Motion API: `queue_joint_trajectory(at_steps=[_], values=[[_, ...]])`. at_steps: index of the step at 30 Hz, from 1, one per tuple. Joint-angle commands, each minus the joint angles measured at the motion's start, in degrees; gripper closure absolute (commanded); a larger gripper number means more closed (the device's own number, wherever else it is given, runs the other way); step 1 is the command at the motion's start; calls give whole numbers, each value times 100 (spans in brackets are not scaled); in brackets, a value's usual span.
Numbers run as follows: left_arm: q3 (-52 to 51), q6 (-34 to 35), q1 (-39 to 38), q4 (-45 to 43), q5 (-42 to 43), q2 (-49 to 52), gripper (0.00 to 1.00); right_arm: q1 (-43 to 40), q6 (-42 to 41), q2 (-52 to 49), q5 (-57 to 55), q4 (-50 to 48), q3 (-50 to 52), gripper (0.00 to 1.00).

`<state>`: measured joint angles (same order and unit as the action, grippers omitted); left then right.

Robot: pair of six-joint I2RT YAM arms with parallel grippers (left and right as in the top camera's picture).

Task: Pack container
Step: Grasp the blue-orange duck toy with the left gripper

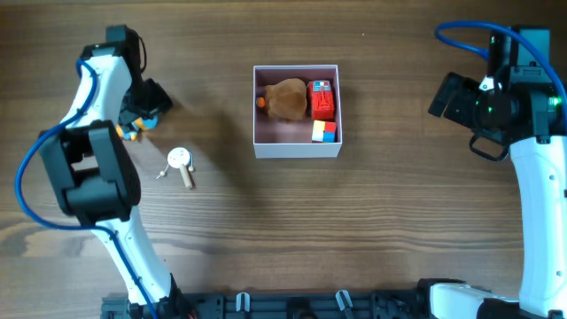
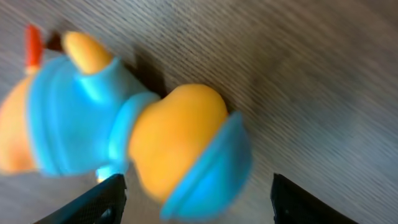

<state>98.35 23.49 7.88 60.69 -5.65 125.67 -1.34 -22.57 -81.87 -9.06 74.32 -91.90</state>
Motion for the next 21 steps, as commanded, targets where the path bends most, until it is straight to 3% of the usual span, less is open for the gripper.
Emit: queue_joint_trajectory(at_steps=[1,5,10,21], values=[[-15,94,15,-210,-13,116,26,-24,74,-33,-37,-15,0,0],[-17,48,15,-358,-17,116,30,-24,72,-33,-37,-17,0,0],[-15,-83,-103,55,-13,116,26,-24,72,-33,-37,-15,0,0],[-9,-376,-203,111,-116,63,28,-24,72,-33,-37,-15,0,0]])
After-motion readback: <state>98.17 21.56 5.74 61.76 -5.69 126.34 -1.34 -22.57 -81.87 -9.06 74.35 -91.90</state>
